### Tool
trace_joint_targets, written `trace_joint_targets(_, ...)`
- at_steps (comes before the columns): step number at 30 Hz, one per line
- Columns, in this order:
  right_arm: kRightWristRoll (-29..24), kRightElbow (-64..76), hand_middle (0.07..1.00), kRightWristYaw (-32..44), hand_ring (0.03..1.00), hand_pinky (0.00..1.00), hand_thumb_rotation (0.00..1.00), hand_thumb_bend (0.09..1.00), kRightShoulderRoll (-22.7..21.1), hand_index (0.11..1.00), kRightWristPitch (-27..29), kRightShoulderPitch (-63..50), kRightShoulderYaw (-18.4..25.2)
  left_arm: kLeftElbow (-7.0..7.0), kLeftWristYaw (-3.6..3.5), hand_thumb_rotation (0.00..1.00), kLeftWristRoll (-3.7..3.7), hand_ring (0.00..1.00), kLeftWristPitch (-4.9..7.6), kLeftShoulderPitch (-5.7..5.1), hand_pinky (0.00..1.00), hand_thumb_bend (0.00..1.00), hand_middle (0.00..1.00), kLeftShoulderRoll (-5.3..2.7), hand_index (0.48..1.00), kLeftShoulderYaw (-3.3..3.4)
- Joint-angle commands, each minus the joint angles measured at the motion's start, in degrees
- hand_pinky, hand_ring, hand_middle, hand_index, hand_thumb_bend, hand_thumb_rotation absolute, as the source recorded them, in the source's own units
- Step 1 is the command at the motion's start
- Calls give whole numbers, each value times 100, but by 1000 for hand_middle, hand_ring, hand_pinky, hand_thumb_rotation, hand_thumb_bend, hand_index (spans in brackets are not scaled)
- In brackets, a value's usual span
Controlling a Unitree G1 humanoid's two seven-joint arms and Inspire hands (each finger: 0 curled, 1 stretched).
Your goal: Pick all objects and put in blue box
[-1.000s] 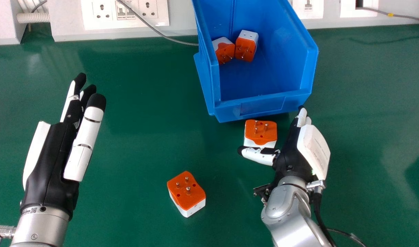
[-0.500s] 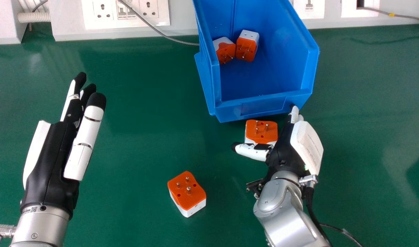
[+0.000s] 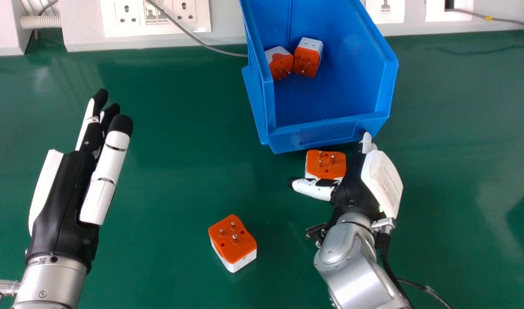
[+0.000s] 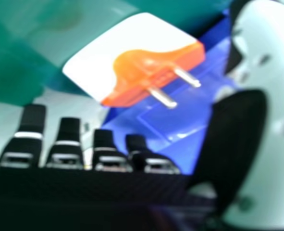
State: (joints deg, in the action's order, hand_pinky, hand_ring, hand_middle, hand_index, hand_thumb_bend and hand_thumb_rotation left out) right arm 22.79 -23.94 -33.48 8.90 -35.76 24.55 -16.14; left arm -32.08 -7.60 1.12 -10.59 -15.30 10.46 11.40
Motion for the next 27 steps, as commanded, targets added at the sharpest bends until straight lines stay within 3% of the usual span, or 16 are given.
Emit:
trace_joint_targets(1, -74, 165, 962, 48, 925, 822, 215, 627, 592, 947, -32, -294, -128, -192, 2, 1000, 12, 979, 15, 35, 928, 543, 981, 58, 996, -23)
trace_joint_targets(5, -90, 197, 965, 50, 930, 836, 216, 625, 555, 948, -42, -313, -158, -206, 11, 1000, 49, 978, -3, 30, 927, 553, 980, 71, 995, -32)
trace_joint_targets(10, -74, 110, 966, 43, 933, 849, 219, 627, 516, 948, -16, -293, -208, -206, 1, 1000, 44, 976, -30, 55, 922, 561, 978, 79, 994, -28)
trace_joint_targets(15, -36, 27, 962, 47, 933, 853, 219, 627, 439, 946, -41, -254, -264, -209, 17, 1000, 60, 976, -123, 142, 922, 558, 977, 79, 994, -43)
trace_joint_targets(23, 100, -17, 951, 131, 930, 850, 212, 631, 271, 936, -391, -82, -278, -123, 44, 1000, 38, 976, -147, 295, 922, 554, 977, 26, 993, -89)
trace_joint_targets(27, 102, -163, 943, 136, 924, 829, 201, 636, 237, 929, -441, 26, -194, -99, 57, 1000, 26, 976, -134, 319, 922, 557, 977, 6, 991, -116)
